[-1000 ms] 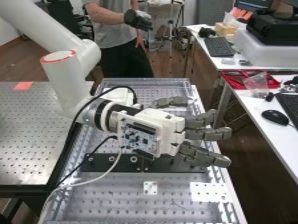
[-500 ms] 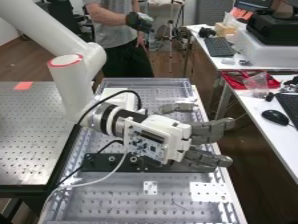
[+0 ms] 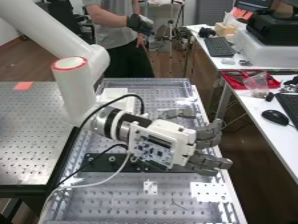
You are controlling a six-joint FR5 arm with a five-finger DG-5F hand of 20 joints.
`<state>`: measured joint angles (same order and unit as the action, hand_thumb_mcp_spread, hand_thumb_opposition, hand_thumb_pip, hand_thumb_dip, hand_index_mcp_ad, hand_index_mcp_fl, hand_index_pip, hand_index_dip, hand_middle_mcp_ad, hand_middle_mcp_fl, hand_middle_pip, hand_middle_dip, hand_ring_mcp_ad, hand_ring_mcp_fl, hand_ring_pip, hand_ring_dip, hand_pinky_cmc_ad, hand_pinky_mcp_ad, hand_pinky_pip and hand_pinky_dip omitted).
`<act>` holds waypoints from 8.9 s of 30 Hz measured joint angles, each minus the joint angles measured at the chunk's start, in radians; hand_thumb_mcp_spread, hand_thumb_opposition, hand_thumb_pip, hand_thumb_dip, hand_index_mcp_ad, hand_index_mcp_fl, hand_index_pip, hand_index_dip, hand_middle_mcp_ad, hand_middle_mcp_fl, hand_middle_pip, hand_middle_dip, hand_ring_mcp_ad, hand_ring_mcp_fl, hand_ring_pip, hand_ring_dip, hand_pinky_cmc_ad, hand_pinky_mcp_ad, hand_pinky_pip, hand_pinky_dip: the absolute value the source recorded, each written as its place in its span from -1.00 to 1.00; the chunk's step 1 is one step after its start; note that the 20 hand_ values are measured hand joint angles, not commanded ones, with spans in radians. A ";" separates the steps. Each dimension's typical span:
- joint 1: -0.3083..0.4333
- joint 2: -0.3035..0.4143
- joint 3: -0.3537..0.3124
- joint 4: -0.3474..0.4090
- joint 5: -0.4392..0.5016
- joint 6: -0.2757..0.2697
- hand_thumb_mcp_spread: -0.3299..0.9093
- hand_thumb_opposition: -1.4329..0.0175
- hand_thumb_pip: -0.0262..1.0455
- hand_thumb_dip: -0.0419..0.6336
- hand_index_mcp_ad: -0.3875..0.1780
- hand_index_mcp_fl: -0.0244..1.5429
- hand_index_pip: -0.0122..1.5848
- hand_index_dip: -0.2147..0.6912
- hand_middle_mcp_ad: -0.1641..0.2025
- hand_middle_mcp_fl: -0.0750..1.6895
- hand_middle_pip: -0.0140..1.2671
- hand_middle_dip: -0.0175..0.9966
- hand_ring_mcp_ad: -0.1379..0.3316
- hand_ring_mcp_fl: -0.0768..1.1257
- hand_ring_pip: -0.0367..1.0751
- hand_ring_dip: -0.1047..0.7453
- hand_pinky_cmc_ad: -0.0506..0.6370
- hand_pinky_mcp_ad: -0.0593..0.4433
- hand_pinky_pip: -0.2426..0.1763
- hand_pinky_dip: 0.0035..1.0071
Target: Grab the chopstick and place it in the clear container
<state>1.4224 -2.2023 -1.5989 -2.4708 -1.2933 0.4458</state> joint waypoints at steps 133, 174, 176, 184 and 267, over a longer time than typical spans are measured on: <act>0.018 -0.047 0.093 -0.119 0.031 -0.147 0.57 -0.36 -0.01 -0.18 -0.17 -0.07 0.57 -0.42 -0.28 0.01 0.25 0.46 -0.38 0.18 -0.77 0.52 0.43 -0.04 0.45 -0.65; 0.012 -0.050 0.080 -0.122 0.041 -0.093 0.41 -0.22 0.24 -0.09 -0.17 -0.29 0.53 -0.50 -0.26 -0.17 0.15 0.41 -0.40 0.02 -0.75 0.52 0.34 0.03 0.46 -0.66; 0.013 -0.050 0.079 -0.121 0.042 -0.092 0.41 -0.22 0.24 -0.09 -0.17 -0.29 0.53 -0.50 -0.26 -0.17 0.15 0.41 -0.40 0.02 -0.75 0.52 0.33 0.03 0.46 -0.66; 0.014 -0.048 0.079 -0.121 0.049 -0.094 0.41 -0.22 0.22 -0.10 -0.17 -0.28 0.53 -0.50 -0.26 -0.16 0.16 0.41 -0.40 0.03 -0.75 0.52 0.36 0.03 0.46 -0.66; 0.025 0.197 0.075 -0.259 0.061 -0.300 0.76 -0.35 -0.02 -0.12 -0.22 0.00 0.50 -0.51 -0.27 0.15 0.12 0.46 -0.40 0.30 -0.76 0.53 0.53 0.08 0.61 -0.66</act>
<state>1.4476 -2.0050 -1.5238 -2.7300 -1.2321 0.1461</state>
